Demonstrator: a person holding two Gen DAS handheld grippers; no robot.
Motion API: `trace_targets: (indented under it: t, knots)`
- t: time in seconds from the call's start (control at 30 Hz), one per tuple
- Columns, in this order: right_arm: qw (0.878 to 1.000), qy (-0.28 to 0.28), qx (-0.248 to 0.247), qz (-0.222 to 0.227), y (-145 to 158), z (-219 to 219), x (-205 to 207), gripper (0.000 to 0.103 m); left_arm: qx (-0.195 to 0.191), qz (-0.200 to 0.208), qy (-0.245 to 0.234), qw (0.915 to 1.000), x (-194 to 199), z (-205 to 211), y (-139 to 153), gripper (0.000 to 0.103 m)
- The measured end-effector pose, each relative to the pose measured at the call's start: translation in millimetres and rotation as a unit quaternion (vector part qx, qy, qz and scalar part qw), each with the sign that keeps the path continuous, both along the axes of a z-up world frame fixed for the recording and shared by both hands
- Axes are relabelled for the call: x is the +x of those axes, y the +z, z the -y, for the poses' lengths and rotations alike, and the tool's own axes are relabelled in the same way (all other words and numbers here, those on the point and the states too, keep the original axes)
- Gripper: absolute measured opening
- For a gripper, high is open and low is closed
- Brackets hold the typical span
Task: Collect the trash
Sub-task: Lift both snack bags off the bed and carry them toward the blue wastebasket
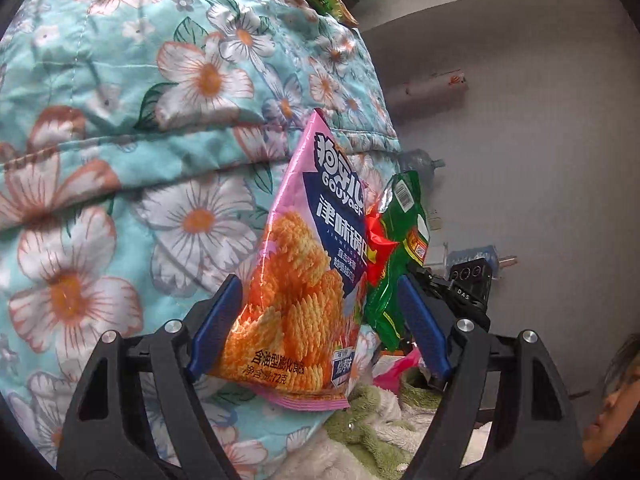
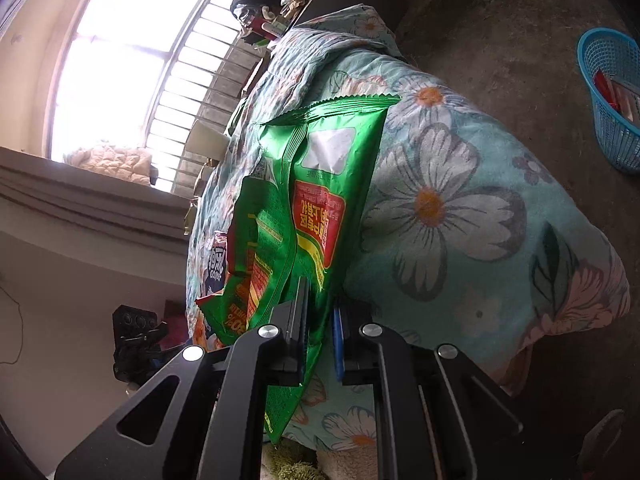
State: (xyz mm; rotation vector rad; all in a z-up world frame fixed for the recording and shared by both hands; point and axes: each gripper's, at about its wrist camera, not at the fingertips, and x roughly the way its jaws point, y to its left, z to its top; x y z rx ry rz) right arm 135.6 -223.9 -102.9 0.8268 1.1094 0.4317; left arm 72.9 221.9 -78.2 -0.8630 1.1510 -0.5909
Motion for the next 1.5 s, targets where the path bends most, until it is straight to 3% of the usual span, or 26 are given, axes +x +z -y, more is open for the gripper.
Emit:
trace_targets:
  t: [0.1, 0.2, 0.4, 0.47, 0.57, 0.8, 0.93, 1.27, 1.37, 1.5]
  knots:
    - [1.000, 0.003, 0.001, -0.002, -2, -3, 1, 0.011, -0.083, -0.005, -0.009, 0.9965, -4, 2, -8, 0.074]
    - [1.000, 0.003, -0.002, -0.003, -3, -3, 0, 0.011, -0.120, 0.002, -0.009, 0.9927, -4, 8, -10, 0.072]
    - [1.000, 0.003, 0.005, -0.005, -7, -2, 0, 0.011, -0.027, 0.020, -0.006, 0.9994, 3, 34, -3, 0.036]
    - [1.000, 0.002, 0.017, -0.007, -9, 0, -1, 0.012, 0.023, 0.032, -0.007, 0.9992, 2, 42, 4, 0.025]
    - [0.999, 0.002, 0.043, -0.011, -14, 2, -1, 0.017, 0.102, 0.058, -0.011, 0.9930, 1, 55, 15, 0.022]
    - [0.998, 0.007, 0.061, -0.002, -12, -3, -3, 0.034, 0.186, 0.116, -0.023, 0.9753, -10, 77, 41, 0.019]
    - [0.999, 0.003, 0.044, 0.005, -7, -11, -6, 0.037, 0.204, 0.126, -0.025, 0.9705, -11, 84, 45, 0.018]
    - [0.998, 0.022, -0.053, 0.034, 6, -44, -10, 0.037, 0.218, 0.130, -0.023, 0.9669, -14, 90, 43, 0.016]
    - [0.996, 0.020, -0.081, 0.038, 9, -48, -11, 0.028, 0.220, 0.130, -0.021, 0.9666, -14, 90, 42, 0.016]
    - [0.997, 0.012, -0.076, 0.031, 8, -46, -12, 0.016, 0.231, 0.133, -0.020, 0.9636, -15, 94, 41, 0.014]
